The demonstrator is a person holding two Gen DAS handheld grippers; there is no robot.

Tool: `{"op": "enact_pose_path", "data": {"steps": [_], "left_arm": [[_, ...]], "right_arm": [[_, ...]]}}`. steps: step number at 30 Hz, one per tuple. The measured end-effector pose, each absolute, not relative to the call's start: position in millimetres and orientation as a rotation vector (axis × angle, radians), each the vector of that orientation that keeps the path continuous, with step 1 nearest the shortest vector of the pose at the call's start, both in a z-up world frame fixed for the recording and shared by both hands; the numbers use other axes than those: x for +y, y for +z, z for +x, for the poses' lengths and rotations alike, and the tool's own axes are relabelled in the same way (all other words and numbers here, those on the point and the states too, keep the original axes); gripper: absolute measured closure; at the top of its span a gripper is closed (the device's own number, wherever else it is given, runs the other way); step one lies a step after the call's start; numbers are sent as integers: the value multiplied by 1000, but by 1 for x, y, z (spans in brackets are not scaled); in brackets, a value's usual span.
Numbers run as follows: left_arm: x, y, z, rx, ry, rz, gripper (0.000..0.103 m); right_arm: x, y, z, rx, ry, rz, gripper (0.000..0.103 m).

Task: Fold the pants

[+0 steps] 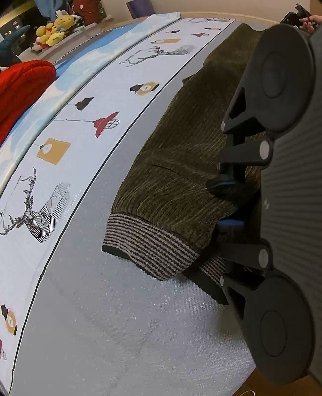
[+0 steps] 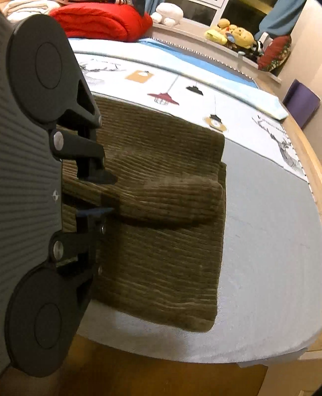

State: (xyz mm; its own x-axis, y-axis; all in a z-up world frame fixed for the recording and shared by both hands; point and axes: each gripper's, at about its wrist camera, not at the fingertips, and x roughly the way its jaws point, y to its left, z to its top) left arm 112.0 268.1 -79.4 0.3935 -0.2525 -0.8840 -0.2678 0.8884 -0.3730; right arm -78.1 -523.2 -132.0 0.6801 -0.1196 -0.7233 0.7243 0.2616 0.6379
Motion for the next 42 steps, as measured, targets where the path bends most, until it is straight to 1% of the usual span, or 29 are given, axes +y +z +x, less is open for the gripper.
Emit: {"op": "enact_pose_path", "data": {"steps": [4, 9, 12, 14, 19, 24, 28, 32, 35, 37, 40, 41, 42], "left_arm": [[263, -80, 119, 1183, 20, -491, 76], [263, -82, 122, 1195, 22, -481, 72], [264, -83, 122, 1197, 15, -481, 72], [264, -84, 122, 1201, 13, -483, 70], [264, -86, 123, 1204, 9, -482, 69], [263, -85, 124, 1202, 11, -483, 69], [262, -86, 123, 1202, 13, -475, 68], [262, -85, 123, 1200, 16, -478, 68], [263, -85, 124, 1197, 20, -484, 68], [263, -85, 124, 1197, 22, -480, 68], [262, -85, 124, 1197, 26, -477, 68], [262, -85, 124, 1197, 28, -476, 68], [261, -84, 124, 1197, 28, -473, 67]], "right_arm": [[-522, -144, -61, 662, -658, 1206, 76], [-513, -136, -37, 663, -669, 1125, 76], [-509, -136, -28, 653, -696, 1129, 73], [-509, -136, -25, 639, -711, 1136, 72], [-511, -136, -20, 582, -717, 1161, 71], [-515, -128, -31, 473, -733, 1184, 71], [-518, -133, -33, 495, -747, 1192, 71], [-524, -129, -48, 454, -807, 1184, 71], [-529, -126, -56, 419, -845, 1174, 65], [-531, -131, -52, 450, -819, 1180, 57], [-530, -137, -43, 503, -741, 1200, 51], [-528, -137, -40, 516, -731, 1189, 50], [-527, -136, -36, 541, -726, 1165, 48]]}}
